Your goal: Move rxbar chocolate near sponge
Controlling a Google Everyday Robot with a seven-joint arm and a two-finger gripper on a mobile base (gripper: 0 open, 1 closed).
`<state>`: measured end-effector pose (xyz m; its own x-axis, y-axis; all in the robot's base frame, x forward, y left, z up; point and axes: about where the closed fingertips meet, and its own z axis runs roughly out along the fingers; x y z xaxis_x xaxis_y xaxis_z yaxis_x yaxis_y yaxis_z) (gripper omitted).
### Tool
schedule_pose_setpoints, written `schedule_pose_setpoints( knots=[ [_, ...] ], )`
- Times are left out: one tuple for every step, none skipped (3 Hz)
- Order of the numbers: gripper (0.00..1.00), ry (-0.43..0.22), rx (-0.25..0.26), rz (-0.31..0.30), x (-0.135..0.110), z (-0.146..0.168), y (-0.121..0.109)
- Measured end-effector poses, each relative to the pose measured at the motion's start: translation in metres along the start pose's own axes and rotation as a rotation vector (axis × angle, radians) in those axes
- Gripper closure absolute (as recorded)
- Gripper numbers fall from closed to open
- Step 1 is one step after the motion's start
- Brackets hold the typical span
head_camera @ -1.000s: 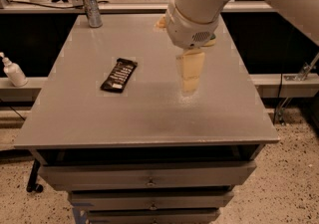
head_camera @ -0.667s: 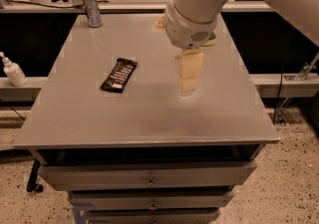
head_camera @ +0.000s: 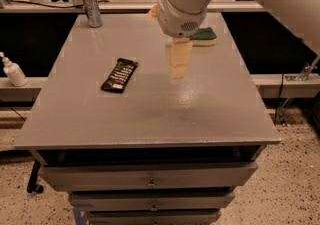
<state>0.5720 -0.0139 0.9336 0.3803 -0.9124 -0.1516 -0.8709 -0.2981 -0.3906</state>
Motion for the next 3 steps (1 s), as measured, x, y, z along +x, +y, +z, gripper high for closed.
schedule_pose_setpoints(
  knots=[
    [0.0, -0.058, -0.032, -0.011, -0.022, 0.028, -0.031],
    [0.0, -0.12, -0.071, 0.007, -0.045, 0.058, -0.056],
    [0.0, -0.18, -0.088, 0.057, -0.061, 0.083, -0.076]
  ],
)
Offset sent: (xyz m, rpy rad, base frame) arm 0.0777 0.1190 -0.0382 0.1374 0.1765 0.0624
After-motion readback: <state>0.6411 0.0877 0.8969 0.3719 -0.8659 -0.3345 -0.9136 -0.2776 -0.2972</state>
